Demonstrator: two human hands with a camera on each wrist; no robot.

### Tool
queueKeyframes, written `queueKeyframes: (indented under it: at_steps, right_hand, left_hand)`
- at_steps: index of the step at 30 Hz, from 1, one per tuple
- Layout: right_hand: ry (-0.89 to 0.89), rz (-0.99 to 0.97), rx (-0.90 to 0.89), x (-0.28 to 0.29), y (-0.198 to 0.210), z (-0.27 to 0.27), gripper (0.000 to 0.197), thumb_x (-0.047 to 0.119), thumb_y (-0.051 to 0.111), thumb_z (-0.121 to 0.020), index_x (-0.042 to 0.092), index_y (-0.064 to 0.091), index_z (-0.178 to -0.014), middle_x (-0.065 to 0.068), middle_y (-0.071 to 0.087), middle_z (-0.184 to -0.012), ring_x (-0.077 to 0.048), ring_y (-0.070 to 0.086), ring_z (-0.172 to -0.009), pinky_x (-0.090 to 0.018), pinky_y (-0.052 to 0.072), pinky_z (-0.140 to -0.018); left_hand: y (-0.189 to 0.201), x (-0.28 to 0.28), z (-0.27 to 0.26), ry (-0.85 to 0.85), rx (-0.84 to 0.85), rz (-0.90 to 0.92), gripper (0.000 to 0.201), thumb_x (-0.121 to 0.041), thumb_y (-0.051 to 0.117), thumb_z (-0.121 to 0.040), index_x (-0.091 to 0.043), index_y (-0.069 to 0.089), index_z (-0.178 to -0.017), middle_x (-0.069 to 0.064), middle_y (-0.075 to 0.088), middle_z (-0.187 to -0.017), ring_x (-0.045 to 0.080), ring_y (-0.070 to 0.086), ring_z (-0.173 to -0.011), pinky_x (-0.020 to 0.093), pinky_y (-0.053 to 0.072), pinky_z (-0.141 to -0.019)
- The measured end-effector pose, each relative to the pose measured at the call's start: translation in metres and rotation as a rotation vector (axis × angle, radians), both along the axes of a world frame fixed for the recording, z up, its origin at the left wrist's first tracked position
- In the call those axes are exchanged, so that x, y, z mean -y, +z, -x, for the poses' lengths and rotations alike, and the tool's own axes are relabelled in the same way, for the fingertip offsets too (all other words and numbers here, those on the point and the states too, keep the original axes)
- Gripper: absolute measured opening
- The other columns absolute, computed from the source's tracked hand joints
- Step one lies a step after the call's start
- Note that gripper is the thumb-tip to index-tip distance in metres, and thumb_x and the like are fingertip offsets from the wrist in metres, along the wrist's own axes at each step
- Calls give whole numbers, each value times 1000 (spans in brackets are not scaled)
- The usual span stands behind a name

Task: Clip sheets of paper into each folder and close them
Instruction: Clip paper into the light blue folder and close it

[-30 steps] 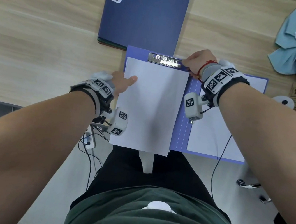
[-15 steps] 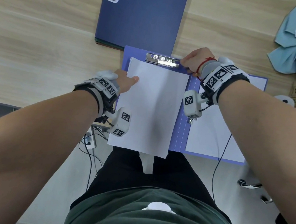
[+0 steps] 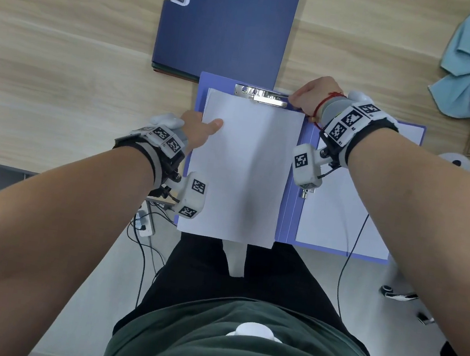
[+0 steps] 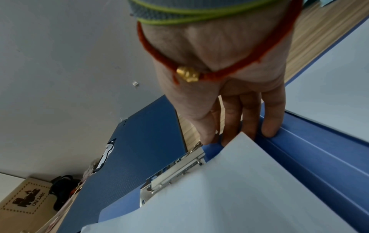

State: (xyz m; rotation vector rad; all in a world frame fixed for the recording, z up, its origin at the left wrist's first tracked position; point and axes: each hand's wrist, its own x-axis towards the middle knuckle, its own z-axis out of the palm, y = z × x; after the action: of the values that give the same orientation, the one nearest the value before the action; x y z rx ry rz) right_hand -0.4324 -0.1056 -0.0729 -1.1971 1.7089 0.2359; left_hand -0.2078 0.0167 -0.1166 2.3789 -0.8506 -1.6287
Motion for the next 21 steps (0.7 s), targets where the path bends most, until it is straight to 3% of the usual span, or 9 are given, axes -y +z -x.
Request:
queueKeyframes:
  at_steps: [5,8,10,11,13,15,17,19,21]
  right_hand:
    - [1,5,1,2,-2,1,33,26,66,-88,19,66,-120,1,63,-99,-18,59,-84,-27,50,-77]
    - [8,9,-10,2,-3,2,32,26,66,-88,20,66,-120,2,62,-98,-18,58,-83,-25,48,-73]
    - [22,14,-23,3,-4,3,33,27,66,-88,20,66,-120,3,61,-98,-17,58,-82,-22,46,-68]
    - [25,16,-33,4,-5,2,33,27,65,-88,20,67,-120,3,61,-97,-16,57,-80,-20,44,-66]
    - [64,35,-86,5,-4,-2,36,23,63,-87,13,67,-121,2,58,-90,-18,51,-72,-19,40,-65]
    - [121,65,-145,5,-4,-7,40,20,60,-86,4,65,-123,-1,52,-82,-18,42,-69,-22,35,-66]
    - [115,80,-152,5,-2,-11,44,22,64,-81,1,67,-119,-2,52,-82,-18,43,-72,-26,36,-68]
    - [106,92,-139,5,0,-15,47,22,66,-74,0,68,-115,-1,52,-80,-18,43,-73,-27,37,-67]
    - [118,126,-128,6,3,-20,45,19,64,-70,0,69,-111,0,52,-77,-17,43,-71,-27,39,-66]
  left_hand:
    - [1,8,4,52,-16,-6,77,-58,60,-88,-5,46,-141,15,55,-139,38,55,-122,53,46,-102]
    - [3,14,8,47,23,-19,77,-51,56,-94,-3,33,-149,14,44,-149,37,44,-134,49,37,-111]
    - [-2,15,7,49,19,-8,74,-50,57,-94,-3,36,-147,14,48,-145,37,46,-132,47,38,-110]
    - [-5,15,6,54,13,10,67,-50,58,-94,-4,44,-140,13,54,-136,34,49,-127,44,39,-108]
    - [-10,14,5,70,-2,11,40,-47,59,-94,-11,57,-109,5,56,-103,24,50,-104,35,42,-95]
    - [-12,14,5,92,1,-1,35,-45,60,-95,-18,45,-77,1,46,-85,17,50,-76,27,44,-73]
    - [-7,15,5,100,-6,-19,47,-42,59,-96,-23,28,-66,-3,45,-62,2,46,-43,13,40,-50]
    - [-7,16,6,81,6,-29,43,-44,58,-96,-20,37,-68,-2,51,-66,8,52,-54,18,46,-58]
    - [-4,15,7,62,18,-32,37,-46,57,-96,-10,53,-88,1,47,-83,17,46,-72,23,42,-68]
